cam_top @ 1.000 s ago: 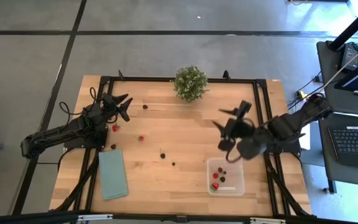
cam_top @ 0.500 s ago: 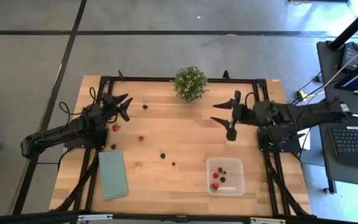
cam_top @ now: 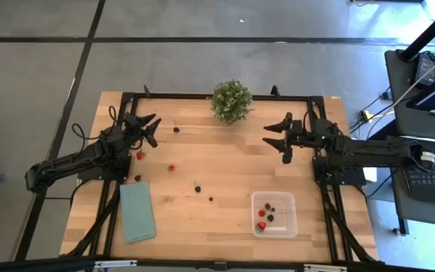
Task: Pick and placing Produce into tupperware
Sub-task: Put the top blackberry into the bin
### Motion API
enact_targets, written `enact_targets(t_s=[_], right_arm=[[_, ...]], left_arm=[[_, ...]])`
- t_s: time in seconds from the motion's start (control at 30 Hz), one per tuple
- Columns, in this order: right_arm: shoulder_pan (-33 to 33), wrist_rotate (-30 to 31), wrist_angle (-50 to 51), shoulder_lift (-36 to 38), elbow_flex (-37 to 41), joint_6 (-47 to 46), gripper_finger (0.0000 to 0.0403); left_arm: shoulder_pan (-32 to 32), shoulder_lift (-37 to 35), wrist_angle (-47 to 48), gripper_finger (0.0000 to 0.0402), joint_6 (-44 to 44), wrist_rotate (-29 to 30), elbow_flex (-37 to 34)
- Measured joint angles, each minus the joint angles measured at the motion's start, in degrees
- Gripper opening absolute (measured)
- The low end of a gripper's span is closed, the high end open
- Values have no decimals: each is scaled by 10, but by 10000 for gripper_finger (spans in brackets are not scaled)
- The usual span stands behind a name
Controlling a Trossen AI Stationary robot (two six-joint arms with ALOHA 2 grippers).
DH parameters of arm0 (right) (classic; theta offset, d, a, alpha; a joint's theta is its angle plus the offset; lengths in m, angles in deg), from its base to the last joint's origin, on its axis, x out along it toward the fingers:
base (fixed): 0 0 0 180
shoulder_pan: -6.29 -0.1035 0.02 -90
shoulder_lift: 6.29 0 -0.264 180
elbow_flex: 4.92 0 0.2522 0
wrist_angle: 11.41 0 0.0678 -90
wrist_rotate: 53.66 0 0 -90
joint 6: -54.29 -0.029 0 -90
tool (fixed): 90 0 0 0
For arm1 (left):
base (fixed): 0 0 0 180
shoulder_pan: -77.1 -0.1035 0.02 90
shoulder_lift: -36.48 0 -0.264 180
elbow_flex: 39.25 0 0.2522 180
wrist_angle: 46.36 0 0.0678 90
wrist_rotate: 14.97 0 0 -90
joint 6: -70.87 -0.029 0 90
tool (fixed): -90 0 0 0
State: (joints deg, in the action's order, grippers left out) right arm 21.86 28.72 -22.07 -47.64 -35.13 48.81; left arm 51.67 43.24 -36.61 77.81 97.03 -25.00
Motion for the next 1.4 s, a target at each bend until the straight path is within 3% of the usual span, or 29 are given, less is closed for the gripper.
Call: enact_targets(t_s=[0.27,0.53,0.8,0.93,1.03,1.23,1.4], right_arm=[[46,-1,-151,1,111,-47,226],[77,-1,-166,0,119,-62,226],[79,0,-178,0,119,-63,226],[79,0,-178,0,119,-63,226],[79,0,-178,0,119,-69,226],[79,0,-177,0,119,-80,226],[79,0,-177,0,119,-78,226]], left_arm=[[0,0,0,145,0,0,0],[0,0,-1,145,45,-1,0],[0,0,-49,145,45,-50,0],[0,0,-69,145,5,-100,4],[0,0,-69,149,-25,-101,20],[0,0,-49,216,-76,-97,56],[-1,0,-42,279,-21,-95,64]])
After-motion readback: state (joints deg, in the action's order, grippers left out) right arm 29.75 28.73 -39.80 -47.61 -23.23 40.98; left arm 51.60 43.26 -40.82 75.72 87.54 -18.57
